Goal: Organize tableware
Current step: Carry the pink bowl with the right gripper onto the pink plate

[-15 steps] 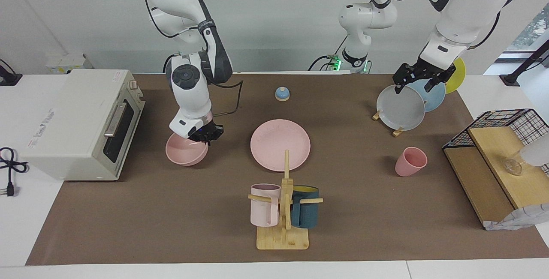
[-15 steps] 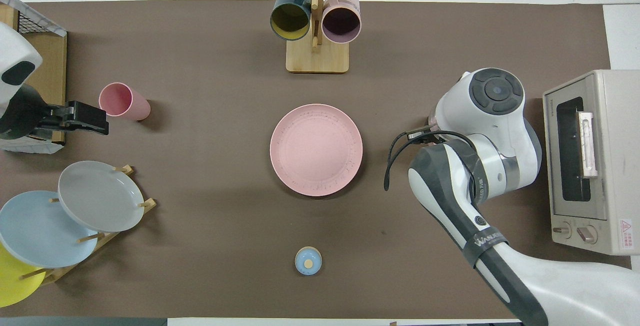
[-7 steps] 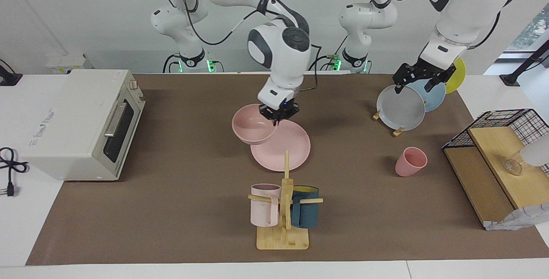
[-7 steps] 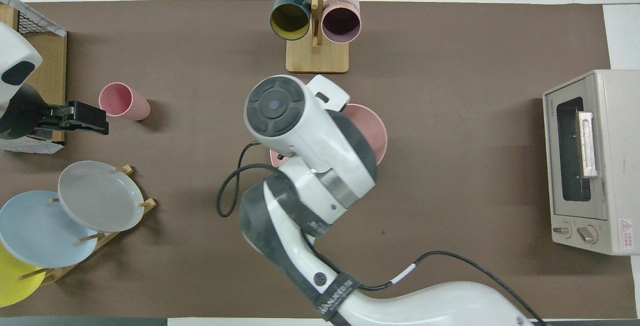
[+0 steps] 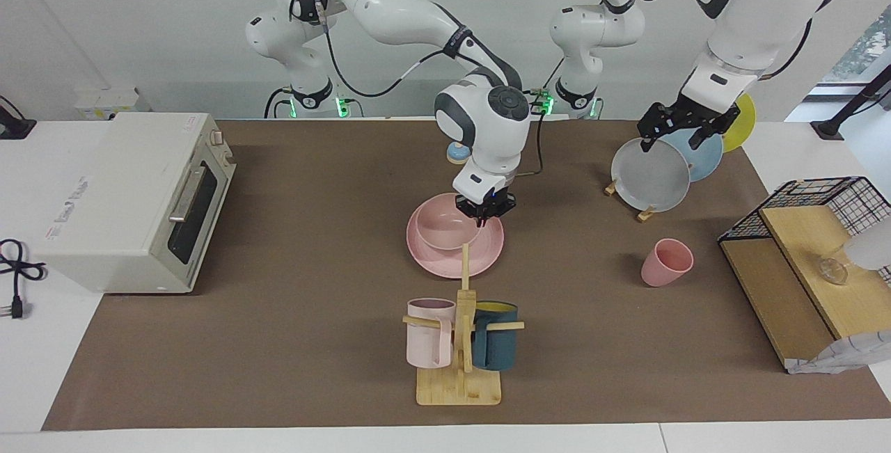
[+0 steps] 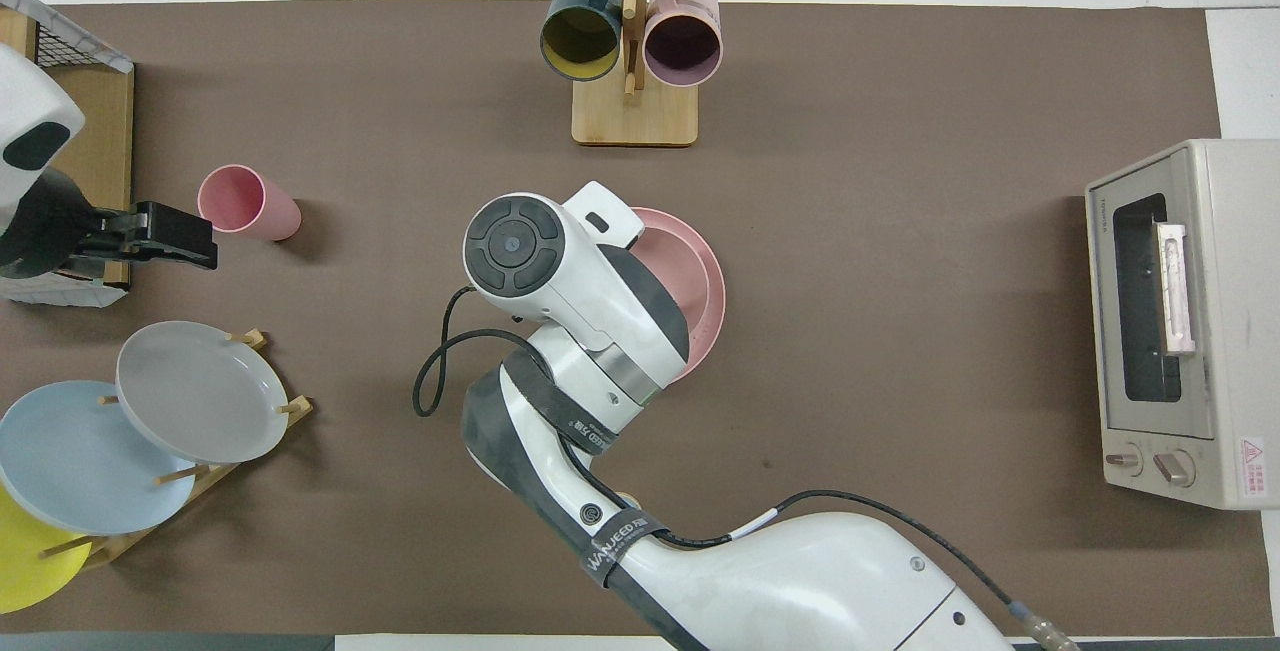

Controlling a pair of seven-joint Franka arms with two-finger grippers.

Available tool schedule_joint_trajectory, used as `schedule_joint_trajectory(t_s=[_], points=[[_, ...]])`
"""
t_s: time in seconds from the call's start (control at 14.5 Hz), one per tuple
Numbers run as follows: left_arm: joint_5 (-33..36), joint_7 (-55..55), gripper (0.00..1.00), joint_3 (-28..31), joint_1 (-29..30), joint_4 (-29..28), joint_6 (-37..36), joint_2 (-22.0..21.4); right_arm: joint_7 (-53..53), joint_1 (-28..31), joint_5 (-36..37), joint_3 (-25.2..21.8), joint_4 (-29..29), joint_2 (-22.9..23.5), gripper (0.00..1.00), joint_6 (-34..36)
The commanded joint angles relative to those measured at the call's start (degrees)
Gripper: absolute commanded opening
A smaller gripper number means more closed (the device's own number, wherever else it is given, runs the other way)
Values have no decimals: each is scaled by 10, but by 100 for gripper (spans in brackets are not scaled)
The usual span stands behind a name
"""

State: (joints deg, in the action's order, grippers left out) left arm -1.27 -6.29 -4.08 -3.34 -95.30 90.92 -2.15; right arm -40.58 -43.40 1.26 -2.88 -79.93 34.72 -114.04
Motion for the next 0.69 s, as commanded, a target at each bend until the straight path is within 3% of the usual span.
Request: schedule_joint_trajectory(t_s=[0.0,0.07,0.14,0.21,0.28,0.34,0.48,0.62], points=[[2,-4,100,1,0,0,-7,-7,-20,1,-8,8,-37,-28,0,-15],[2,-4,100,1,0,0,-7,-6,-20,2,-7,8,-34,-27,0,-15],[2,-5,100,1,0,0,-7,-6,-20,5,-6,8,-29,-27,33,-9],[2,-5,100,1,0,0,-7,-7,-20,5,-7,10,-16,-29,73,5],[2,-5,100,1,0,0,-7,-7,-20,9,-6,11,10,-24,100,46],[2,-4,100,1,0,0,-7,-6,-17,14,-5,11,41,-21,100,74],[2,-4,100,1,0,0,-7,-6,12,48,-1,6,50,-46,100,84],[2,-4,100,1,0,0,-7,-7,130,138,-7,9,29,-106,100,122]])
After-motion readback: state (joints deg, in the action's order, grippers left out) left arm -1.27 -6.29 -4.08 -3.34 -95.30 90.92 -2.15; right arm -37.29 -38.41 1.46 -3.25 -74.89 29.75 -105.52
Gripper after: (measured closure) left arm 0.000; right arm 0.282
